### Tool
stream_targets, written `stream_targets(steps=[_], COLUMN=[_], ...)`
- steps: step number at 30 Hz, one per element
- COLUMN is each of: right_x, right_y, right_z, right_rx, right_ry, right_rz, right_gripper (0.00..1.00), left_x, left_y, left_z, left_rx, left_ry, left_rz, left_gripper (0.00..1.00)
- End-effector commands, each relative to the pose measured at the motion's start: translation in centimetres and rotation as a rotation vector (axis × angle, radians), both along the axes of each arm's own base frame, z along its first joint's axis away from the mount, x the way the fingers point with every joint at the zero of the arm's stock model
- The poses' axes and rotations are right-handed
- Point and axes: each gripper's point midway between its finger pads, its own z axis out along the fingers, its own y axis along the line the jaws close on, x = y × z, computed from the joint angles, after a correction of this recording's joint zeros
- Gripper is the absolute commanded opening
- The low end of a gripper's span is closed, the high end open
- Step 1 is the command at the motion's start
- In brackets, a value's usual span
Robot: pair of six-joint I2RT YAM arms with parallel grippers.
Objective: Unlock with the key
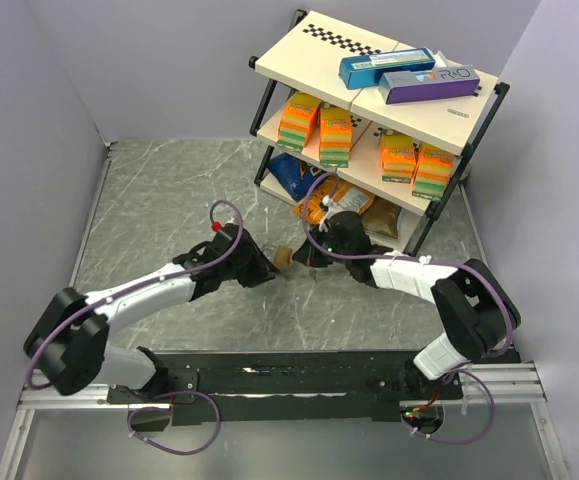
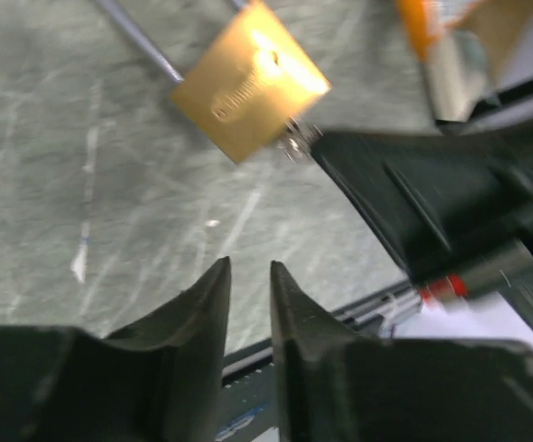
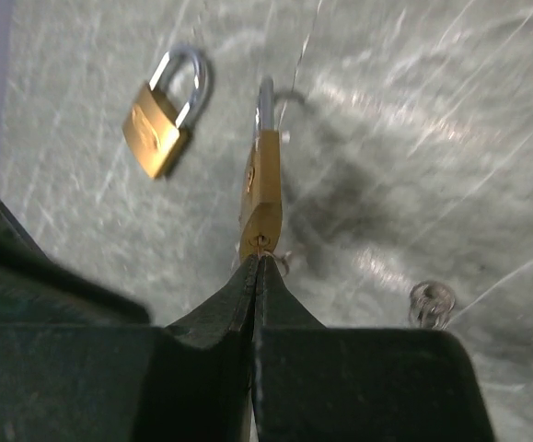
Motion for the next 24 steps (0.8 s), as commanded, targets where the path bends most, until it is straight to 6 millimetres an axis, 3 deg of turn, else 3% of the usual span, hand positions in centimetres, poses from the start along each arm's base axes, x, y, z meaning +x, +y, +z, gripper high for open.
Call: stream_targets(steps=[1,6,9,10,14,16,17,18,24], right_x=[-0.9,-2.4,-2.9,-3.0,-3.9,-4.2,-4.4,-4.4,-4.2], right_y=[0.9,1.9,2.3,2.4,3.2,3.6,3.7,3.8,2.9], right_z=[1.4,-1.6,-2.8,-3.0,-4.1,-4.3,-4.5,-4.3,-3.0], right_rx=[0.018,0.014,0.001,-0.002,-0.017,-0.022,-0.027,-0.024,-0.053], right_ry=[-0.054,0.032,0.064,0.065,0.099,0.106,0.111,0.11,0.079], right_rz=[0.03,0.074,0.091,0.097,0.138,0.158,0.164,0.167,0.143], right_gripper=[0.0,0.0,0.0,0.0,0.0,0.0,0.0,0.0,0.0], left_x=[0.1,1.5,2.6,2.8,4.1,4.3,5.0,4.6,5.5], left_y=[-0.5,-1.1,-0.6,-0.5,-0.8,-0.3,-0.8,0.4,1.0], left_z=[-2.2,-3.2,-4.2,-4.4,-4.9,-6.6,-5.9,-7.7,-8.1], left_rx=[-0.004,0.001,0.041,0.046,0.083,0.169,0.178,0.28,0.462], left_ry=[0.107,0.117,0.126,0.127,0.131,0.154,0.145,0.18,0.138], left_rz=[0.039,0.054,0.093,0.101,0.104,0.089,0.076,0.071,0.039], left_gripper=[0.34,0.51,0.74,0.77,0.81,0.81,0.81,0.81,0.79])
